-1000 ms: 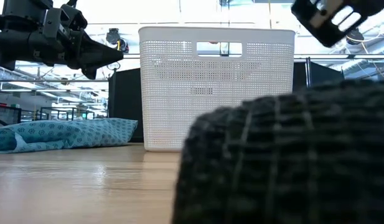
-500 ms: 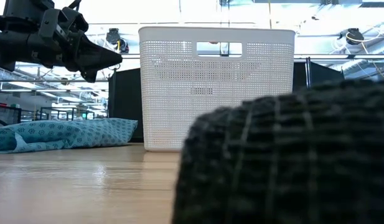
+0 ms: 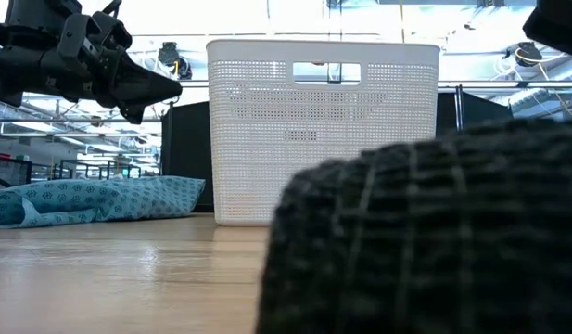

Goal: Pick & place medical supplies in basket/bin
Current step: Put the black rolled bandage in the white bin

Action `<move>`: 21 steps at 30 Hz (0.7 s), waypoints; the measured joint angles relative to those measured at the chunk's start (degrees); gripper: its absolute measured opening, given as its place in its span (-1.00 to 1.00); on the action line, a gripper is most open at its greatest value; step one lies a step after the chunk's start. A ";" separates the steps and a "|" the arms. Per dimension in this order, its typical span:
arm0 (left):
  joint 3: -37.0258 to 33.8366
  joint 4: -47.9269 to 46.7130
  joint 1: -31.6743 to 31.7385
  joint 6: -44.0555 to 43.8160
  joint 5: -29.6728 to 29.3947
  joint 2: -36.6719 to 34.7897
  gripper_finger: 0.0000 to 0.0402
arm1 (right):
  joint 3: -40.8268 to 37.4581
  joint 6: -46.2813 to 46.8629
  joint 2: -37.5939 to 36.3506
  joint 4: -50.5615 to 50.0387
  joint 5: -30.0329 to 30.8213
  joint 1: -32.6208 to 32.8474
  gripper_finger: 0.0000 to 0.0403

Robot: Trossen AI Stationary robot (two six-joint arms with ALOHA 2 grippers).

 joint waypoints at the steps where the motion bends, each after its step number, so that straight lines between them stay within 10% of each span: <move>1: 0.00 -0.07 0.00 0.08 0.00 0.02 -0.79 | 0.00 0.12 0.28 0.57 0.02 0.00 0.74; 21: -0.02 -1.20 -0.02 3.21 1.47 0.02 -0.79 | 3.27 3.69 9.57 -1.14 1.42 -0.50 0.70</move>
